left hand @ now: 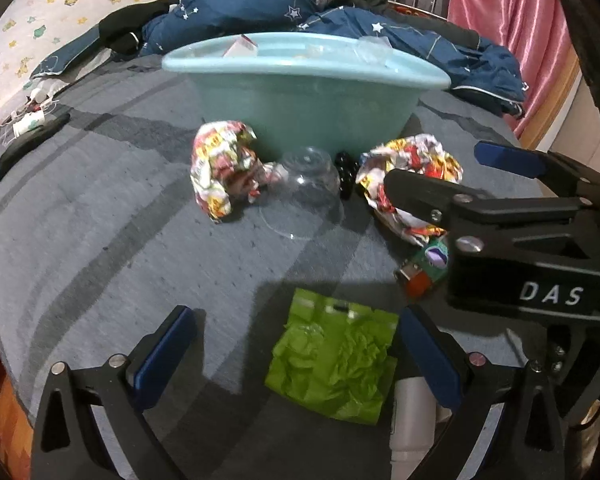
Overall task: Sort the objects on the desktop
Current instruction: 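Grasp the green plastic bag with the left tool while the right tool grasps the crumpled snack wrapper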
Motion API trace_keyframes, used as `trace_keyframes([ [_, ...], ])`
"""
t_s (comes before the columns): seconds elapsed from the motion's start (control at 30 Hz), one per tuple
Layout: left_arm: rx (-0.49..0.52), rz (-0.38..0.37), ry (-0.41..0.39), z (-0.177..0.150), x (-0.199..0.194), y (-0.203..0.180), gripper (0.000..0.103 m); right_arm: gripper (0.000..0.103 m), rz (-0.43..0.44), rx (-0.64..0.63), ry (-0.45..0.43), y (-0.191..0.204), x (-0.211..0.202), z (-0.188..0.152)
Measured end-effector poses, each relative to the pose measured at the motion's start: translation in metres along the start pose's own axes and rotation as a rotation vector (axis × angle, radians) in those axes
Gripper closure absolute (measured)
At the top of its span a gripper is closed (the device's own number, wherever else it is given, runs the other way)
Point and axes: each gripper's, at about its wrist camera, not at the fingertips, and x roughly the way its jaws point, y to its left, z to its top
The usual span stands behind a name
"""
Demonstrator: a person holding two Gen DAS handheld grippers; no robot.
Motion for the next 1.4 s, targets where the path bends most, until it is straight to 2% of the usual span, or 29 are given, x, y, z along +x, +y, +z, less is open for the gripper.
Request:
trace_keyframes([
  [0.47,-0.009,-0.029,-0.004,-0.009,-0.003,-0.002,0.000,0.001,0.016,0.020,0.011,-0.002,0.009,-0.005],
  [0.87,-0.007,-0.043,0.000,-0.007,0.000,-0.003,0.001,0.006,0.020,0.016,0.047,-0.001,0.019,-0.007],
  [0.93,-0.003,-0.056,0.003,-0.008,-0.002,-0.003,0.006,0.019,0.021,0.010,0.056,0.001,0.021,-0.007],
  [0.97,0.000,-0.061,0.003,-0.008,-0.002,-0.004,0.015,0.022,0.020,0.008,0.061,0.001,0.022,-0.007],
  [1.0,0.006,-0.061,0.005,-0.007,-0.004,-0.002,0.022,0.030,0.024,0.004,0.070,0.002,0.023,-0.008],
  [1.03,0.017,-0.058,0.008,-0.006,-0.004,-0.004,0.041,0.044,0.030,0.004,0.075,0.002,0.023,-0.008],
  [1.07,0.025,-0.056,0.011,-0.005,-0.003,-0.006,0.047,0.051,0.044,0.007,0.078,0.003,0.022,-0.009],
  [1.17,0.026,-0.062,0.013,-0.002,-0.005,-0.009,0.048,0.057,0.062,0.021,0.072,0.002,0.016,-0.010],
  [1.4,0.022,-0.051,0.001,-0.005,-0.016,-0.016,0.048,0.058,0.089,0.049,0.060,-0.002,-0.003,-0.012],
])
